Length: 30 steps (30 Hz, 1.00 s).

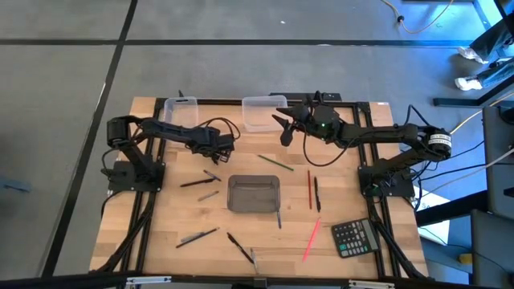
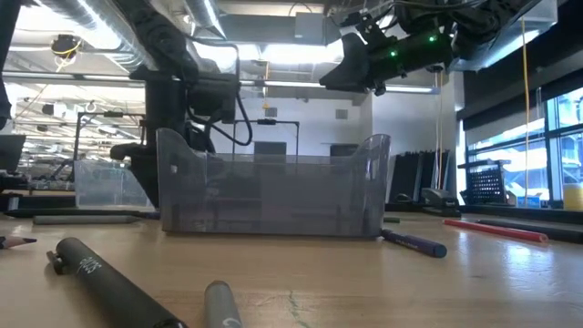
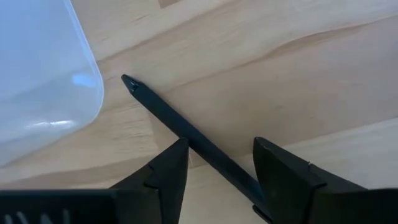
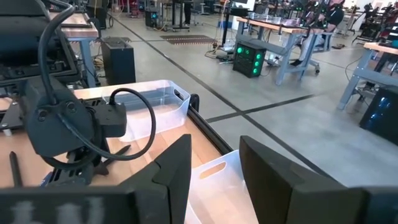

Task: Sort crayons/erasers/pens/pencils in bins
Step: Put the black pen into the left transparent bin

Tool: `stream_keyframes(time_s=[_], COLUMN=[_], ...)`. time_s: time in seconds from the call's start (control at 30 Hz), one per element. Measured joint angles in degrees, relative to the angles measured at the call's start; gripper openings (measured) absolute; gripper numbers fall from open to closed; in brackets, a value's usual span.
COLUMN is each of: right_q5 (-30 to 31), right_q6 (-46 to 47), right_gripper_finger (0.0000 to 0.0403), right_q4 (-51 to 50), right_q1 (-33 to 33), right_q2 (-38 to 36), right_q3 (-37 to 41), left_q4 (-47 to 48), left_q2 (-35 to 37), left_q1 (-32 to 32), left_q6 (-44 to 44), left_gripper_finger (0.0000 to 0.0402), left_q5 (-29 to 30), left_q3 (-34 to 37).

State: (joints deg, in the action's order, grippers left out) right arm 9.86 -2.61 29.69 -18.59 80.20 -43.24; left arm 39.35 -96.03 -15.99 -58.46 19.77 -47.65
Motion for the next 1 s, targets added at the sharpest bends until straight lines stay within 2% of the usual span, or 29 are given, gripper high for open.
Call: stream_keyframes(time_s=[0.37, 0.67, 1.0], right_q5=[0.0, 0.0, 0.0], right_q6=[-0.7, -1.1, -2.2], right_gripper_finger=[0.0141, 0.0141, 0.0141], right_q4=[0.5, 0.5, 0.5], right_q1=[0.0, 0.0, 0.0], right_q2=[0.0, 0.0, 0.0], right_q3=[0.0, 0.0, 0.0], left_q4=[-2.6, -3.5, -4.6], left_q2=[-0.1, -0.2, -0.3], left_q1=[0.0, -0.5, -2.2], left_q6=[5.4, 6.9, 13.0], left_gripper_finger=[0.0153, 0.01, 0.0053], left_q5=[-2.8, -3.3, -4.1], left_q3=[0.2, 0.2, 0.2])
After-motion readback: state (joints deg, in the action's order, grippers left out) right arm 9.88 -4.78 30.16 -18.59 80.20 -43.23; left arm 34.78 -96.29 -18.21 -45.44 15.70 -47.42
